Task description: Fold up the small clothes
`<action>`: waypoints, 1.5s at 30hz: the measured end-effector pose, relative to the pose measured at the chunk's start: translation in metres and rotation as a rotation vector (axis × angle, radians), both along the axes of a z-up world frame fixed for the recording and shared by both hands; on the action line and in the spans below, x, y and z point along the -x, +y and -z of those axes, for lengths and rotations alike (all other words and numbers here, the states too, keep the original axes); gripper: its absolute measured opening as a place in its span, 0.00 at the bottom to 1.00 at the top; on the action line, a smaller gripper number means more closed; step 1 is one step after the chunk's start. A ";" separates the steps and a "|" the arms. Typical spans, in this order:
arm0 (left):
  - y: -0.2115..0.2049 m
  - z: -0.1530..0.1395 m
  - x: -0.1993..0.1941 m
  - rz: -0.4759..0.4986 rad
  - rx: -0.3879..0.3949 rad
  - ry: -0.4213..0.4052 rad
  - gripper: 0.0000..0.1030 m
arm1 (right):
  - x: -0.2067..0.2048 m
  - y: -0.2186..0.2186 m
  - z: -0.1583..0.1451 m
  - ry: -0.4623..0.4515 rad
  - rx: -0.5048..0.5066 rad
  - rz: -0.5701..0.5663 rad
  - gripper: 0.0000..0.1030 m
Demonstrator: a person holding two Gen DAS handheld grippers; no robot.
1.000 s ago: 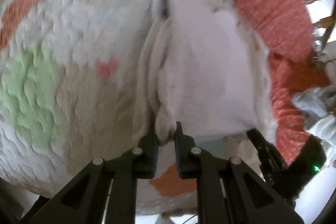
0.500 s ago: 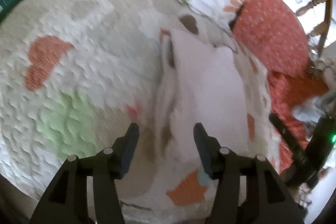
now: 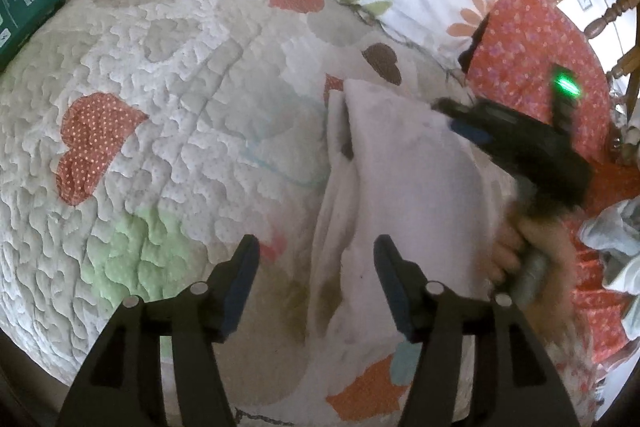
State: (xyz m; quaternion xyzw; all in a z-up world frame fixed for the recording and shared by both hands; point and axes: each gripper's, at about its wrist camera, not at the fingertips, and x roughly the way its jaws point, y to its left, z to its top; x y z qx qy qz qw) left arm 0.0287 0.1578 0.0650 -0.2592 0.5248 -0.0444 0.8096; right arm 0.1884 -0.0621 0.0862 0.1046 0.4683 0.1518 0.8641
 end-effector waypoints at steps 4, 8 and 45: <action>0.002 0.000 -0.002 -0.022 0.007 0.003 0.58 | 0.055 -0.034 -0.011 0.032 -0.277 -0.099 0.40; -0.005 -0.003 -0.003 -0.042 -0.023 -0.014 0.58 | 0.116 -0.078 0.024 0.124 -0.424 -0.094 0.53; -0.182 -0.172 0.202 -0.310 -0.499 -0.474 1.00 | 0.262 -0.228 0.004 -0.178 -0.068 0.093 0.63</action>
